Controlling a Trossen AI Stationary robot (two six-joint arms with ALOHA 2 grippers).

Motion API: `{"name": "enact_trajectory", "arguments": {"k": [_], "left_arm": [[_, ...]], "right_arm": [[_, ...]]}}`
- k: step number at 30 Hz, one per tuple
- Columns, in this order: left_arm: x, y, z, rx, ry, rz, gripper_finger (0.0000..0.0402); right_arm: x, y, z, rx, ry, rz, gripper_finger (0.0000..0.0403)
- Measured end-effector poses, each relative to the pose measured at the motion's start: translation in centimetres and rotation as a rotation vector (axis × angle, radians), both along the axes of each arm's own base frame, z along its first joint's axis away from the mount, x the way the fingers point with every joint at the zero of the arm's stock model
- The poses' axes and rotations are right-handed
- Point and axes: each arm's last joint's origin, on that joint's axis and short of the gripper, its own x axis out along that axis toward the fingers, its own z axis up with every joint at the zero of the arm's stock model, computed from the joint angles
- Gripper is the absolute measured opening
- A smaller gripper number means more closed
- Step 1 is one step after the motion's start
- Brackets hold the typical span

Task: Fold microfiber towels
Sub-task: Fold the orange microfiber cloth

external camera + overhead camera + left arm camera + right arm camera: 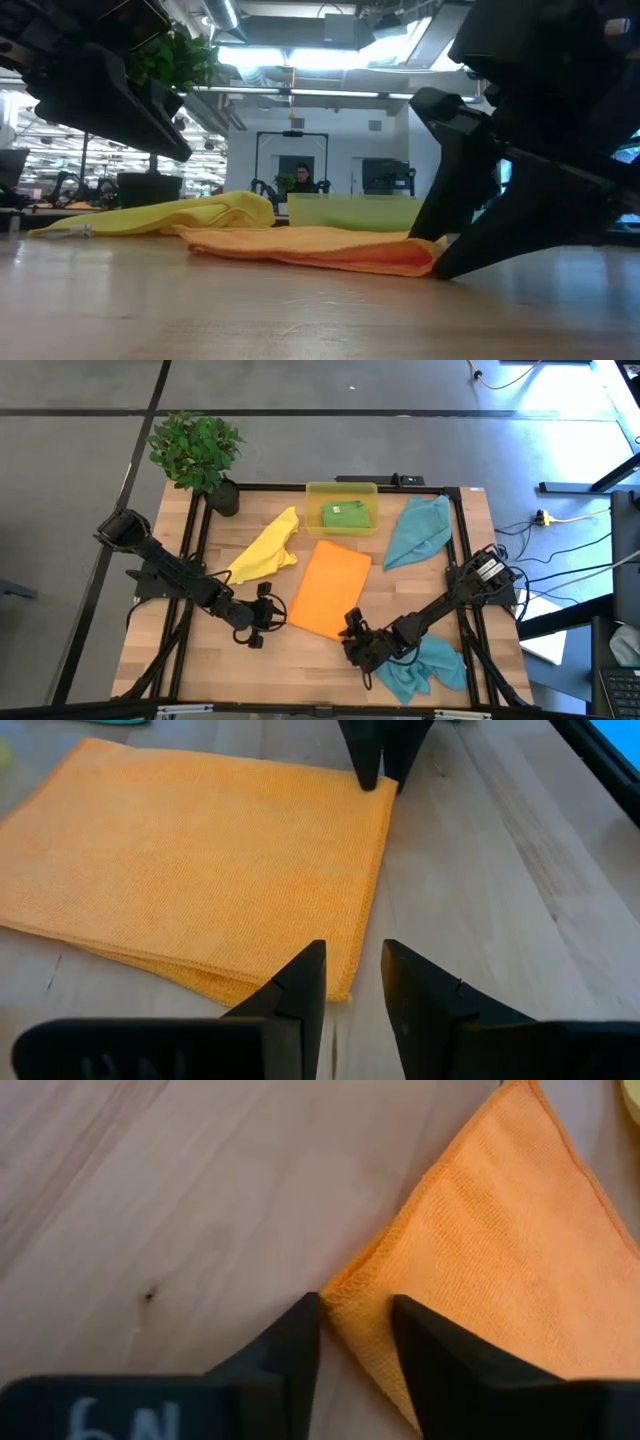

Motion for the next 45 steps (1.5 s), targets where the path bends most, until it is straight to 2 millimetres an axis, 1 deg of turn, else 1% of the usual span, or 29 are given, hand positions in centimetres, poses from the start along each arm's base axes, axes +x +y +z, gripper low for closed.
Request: {"name": "enact_trajectory", "arguments": {"k": [7,10,13,18,21,23,26,30,34,41,45], "left_arm": [[0.0,0.0,0.0,-0.006,0.002,-0.005,0.0092],[0.1,-0.3,-0.1,-0.042,0.019,-0.071,0.0093],[0.2,-0.7,-0.7,-0.014,0.027,-0.121,0.0094],[0.9,-1.1,-2.5,0.091,0.037,-0.177,0.0092],[1.2,-1.2,-3.5,0.145,0.033,-0.164,0.01],[1.4,-1.2,-3.9,0.188,0.026,-0.154,0.0106],[1.6,-1.3,-3.8,0.217,-0.003,-0.169,0.0116],[2.1,-1.9,-2.8,0.259,-0.049,-0.194,0.0131],[2.8,-2.2,-2.3,0.314,-0.028,-0.204,0.0151],[3.0,-1.3,-2.7,0.356,0.045,-0.179,0.0182],[2.9,-1.3,-2.8,0.363,0.048,-0.184,0.0198]], "right_arm": [[0.0,-0.1,-0.1,-0.008,-0.006,-0.012,0.0062],[0.0,-0.1,0.0,0.048,-0.02,-0.066,0.0035],[0.0,-0.1,0.1,0.108,-0.035,-0.124,0.001],[0.1,-0.1,0.5,0.195,-0.063,-0.199,0.0007],[0.1,0.0,1.1,0.24,-0.085,-0.232,0.0005],[0.0,-0.2,1.7,0.247,-0.107,-0.259,0.0004],[-0.1,-0.3,2.7,0.263,-0.142,-0.281,0.0003],[-0.3,-0.4,3.7,0.28,-0.164,-0.306,0.0003],[-0.5,-0.6,4.2,0.284,-0.184,-0.345,0.0002],[-0.6,-0.8,4.6,0.288,-0.215,-0.382,0.0002],[-0.3,-1.4,4.6,0.306,-0.217,-0.428,0.0002]]}}
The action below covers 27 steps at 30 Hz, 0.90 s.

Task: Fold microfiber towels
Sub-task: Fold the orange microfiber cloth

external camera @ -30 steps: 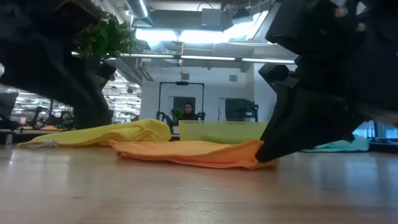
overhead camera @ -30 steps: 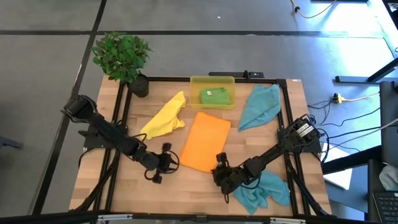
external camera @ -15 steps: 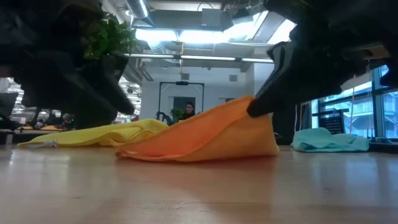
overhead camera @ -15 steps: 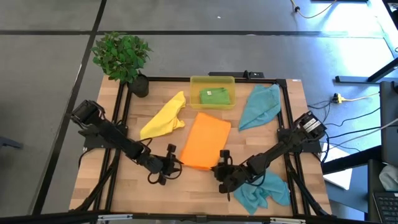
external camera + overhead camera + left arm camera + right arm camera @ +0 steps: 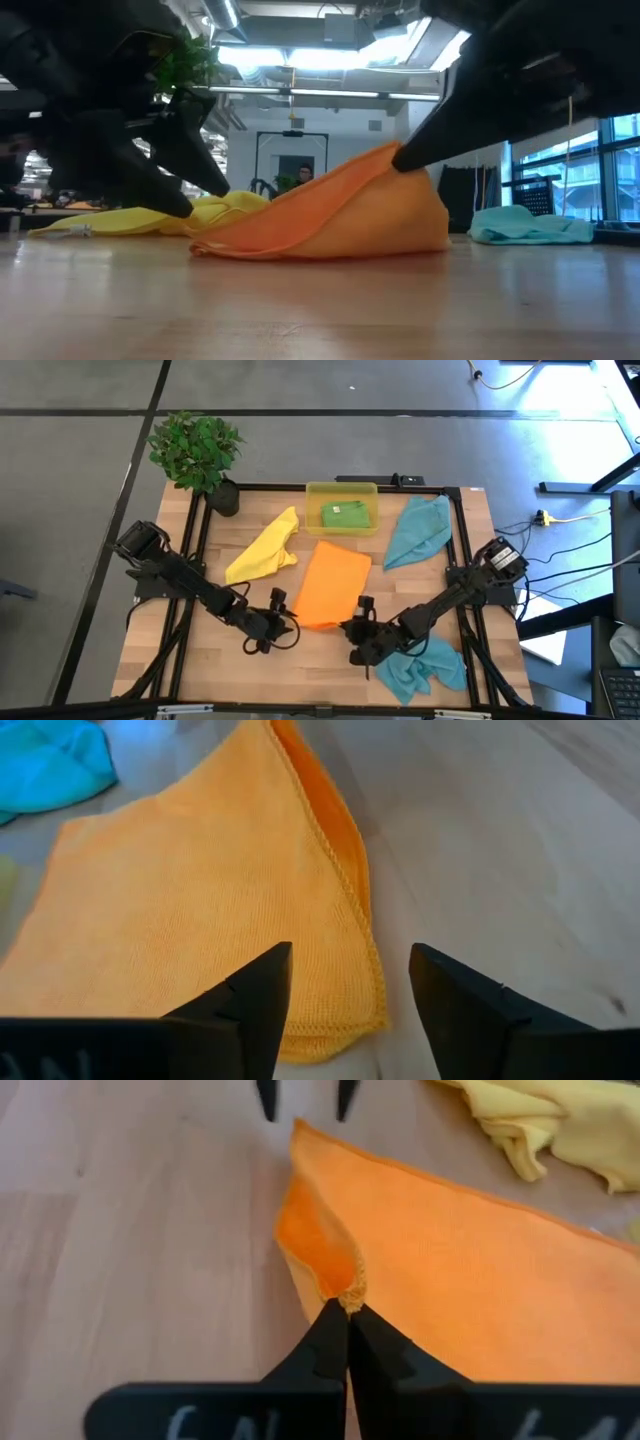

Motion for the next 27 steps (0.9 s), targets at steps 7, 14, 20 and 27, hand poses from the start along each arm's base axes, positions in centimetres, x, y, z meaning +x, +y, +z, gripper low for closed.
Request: {"name": "enact_trajectory", "arguments": {"k": [7,14,20,27], "left_arm": [[-0.4,0.3,-1.4,0.102,0.089,0.008,0.021],[-0.2,0.2,-2.5,0.181,0.077,0.053,0.021],[-0.2,0.4,-2.6,0.239,0.086,0.042,0.021],[-0.2,0.4,-3.3,0.313,0.12,-0.012,0.0187]], "right_arm": [[0.6,-1.2,0.0,0.017,-0.008,-0.064,0.0002],[1.1,-2.2,0.0,0.033,-0.013,-0.107,0.0002],[1.1,-2.3,0.4,0.043,-0.015,-0.104,0.0001],[0.8,-2.5,1.8,0.062,-0.046,-0.102,0.0002]]}}
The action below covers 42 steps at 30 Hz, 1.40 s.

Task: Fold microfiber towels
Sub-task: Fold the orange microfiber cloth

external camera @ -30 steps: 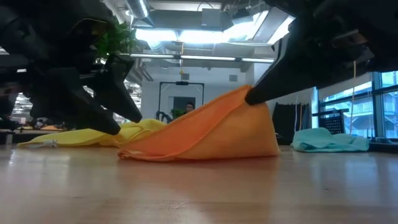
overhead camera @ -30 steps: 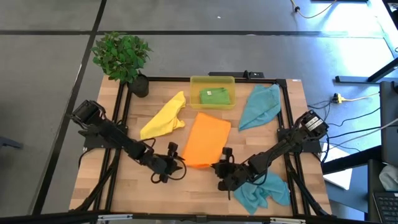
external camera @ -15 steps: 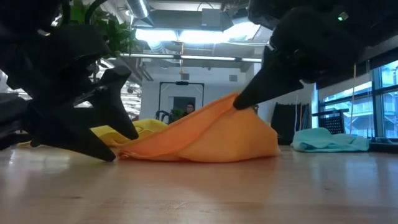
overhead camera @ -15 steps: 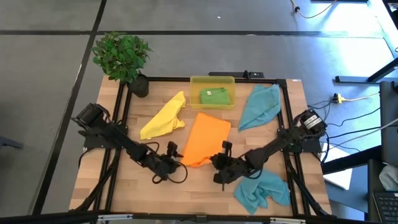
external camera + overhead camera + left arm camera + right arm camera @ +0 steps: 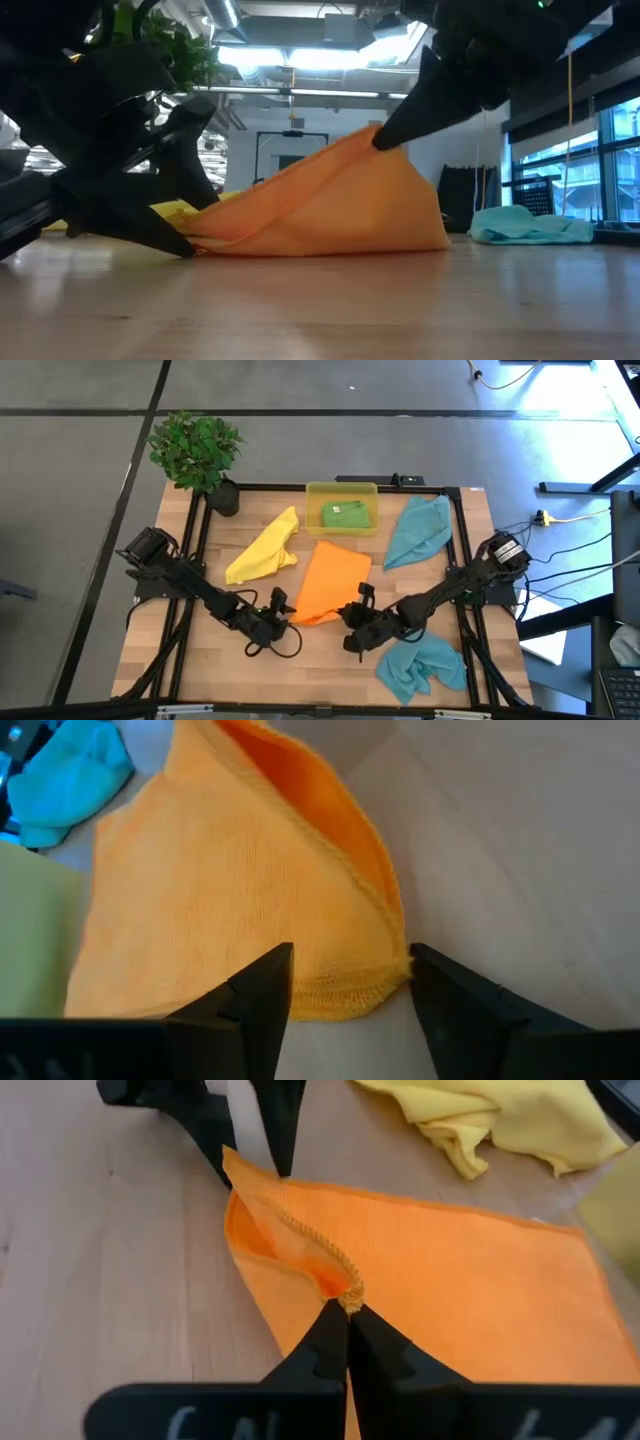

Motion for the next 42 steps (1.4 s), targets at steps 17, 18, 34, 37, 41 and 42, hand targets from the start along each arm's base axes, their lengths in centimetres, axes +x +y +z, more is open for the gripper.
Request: {"name": "enact_trajectory", "arguments": {"k": [17,18,34,37,41,42], "left_arm": [[0.5,-0.5,0.4,-0.02,-0.022,-0.032,0.0007],[0.8,-0.8,0.6,-0.029,-0.031,-0.029,0.0006],[2.3,-7.6,5.5,-0.442,0.044,-0.005,0.0],[2.3,-8.8,6.5,-0.498,0.033,-0.034,0.0],[2.6,-9.4,7.5,-0.473,0.008,-0.048,0.0],[2.8,-9.2,7.7,-0.458,0.017,-0.045,0.0]], "right_arm": [[-0.3,-0.1,0.3,-0.003,0.019,0.005,0.0002],[-0.3,-0.1,0.2,0.002,0.03,0.017,0.0003],[-3.1,5.1,-0.5,0.204,0.149,0.312,0.0002],[-3.7,6.1,-0.6,0.23,0.153,0.348,0.0002],[-3.9,6.3,-0.3,0.187,0.111,0.313,0.0002],[-3.8,6.2,-0.2,0.183,0.101,0.302,0.0002]]}}
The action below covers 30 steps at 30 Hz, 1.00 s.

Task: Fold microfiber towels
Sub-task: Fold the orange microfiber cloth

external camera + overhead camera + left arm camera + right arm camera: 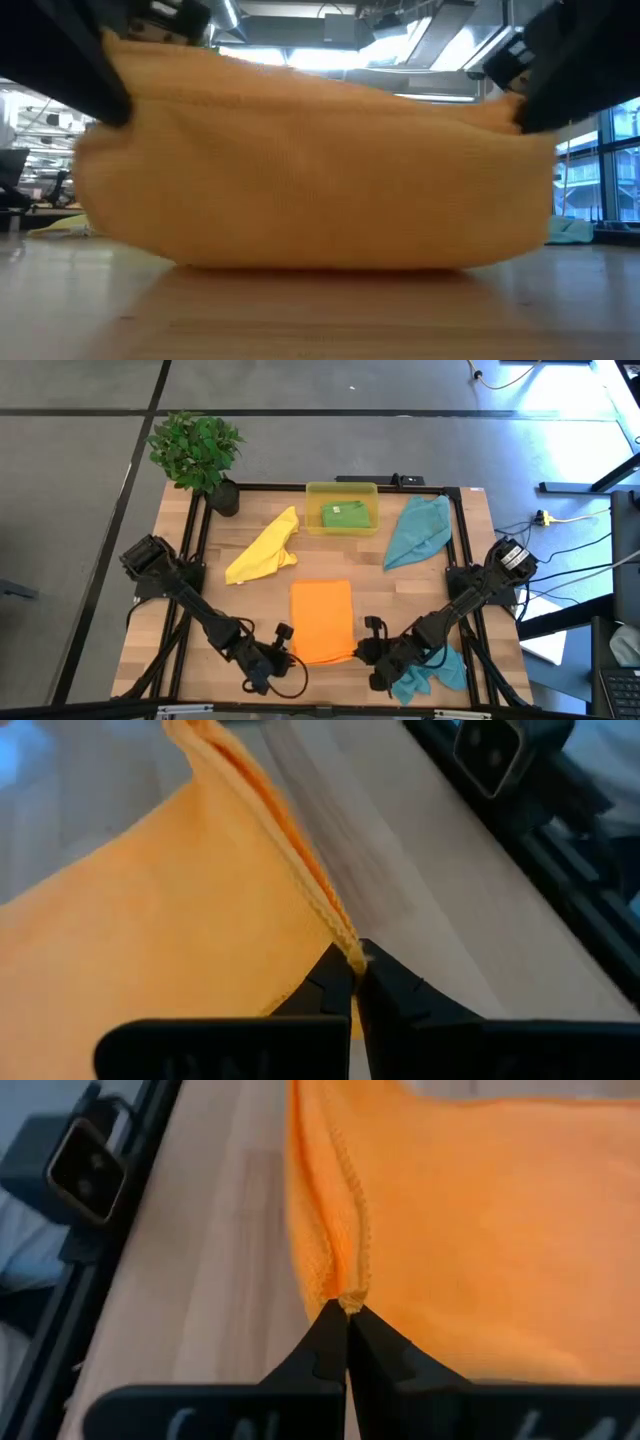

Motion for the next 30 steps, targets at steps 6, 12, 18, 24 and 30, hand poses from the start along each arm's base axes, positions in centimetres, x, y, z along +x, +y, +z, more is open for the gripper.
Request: {"name": "enact_trajectory", "arguments": {"k": [6,12,18,24,30], "left_arm": [[1.1,2.3,0.5,0.111,0.032,0.121,0.0],[1.4,4.4,1.7,0.133,0.052,0.193,0.0],[1.1,6.5,1.9,0.19,0.125,0.273,0.0],[1.4,9.3,0.5,0.226,0.175,0.369,0.0],[1.6,11.9,-0.8,0.241,0.202,0.422,0.0]], "right_arm": [[1.0,-1.7,0.6,-0.051,-0.05,-0.108,0.0002],[1.7,-3.5,0.5,-0.12,-0.055,-0.207,0.0001],[2.2,-5.2,0.3,-0.183,-0.053,-0.316,0.0001],[2.5,-7.6,-0.6,-0.217,-0.027,-0.419,0.0001],[2.6,-9.8,-1.7,-0.225,-0.004,-0.487,0.0001]]}}
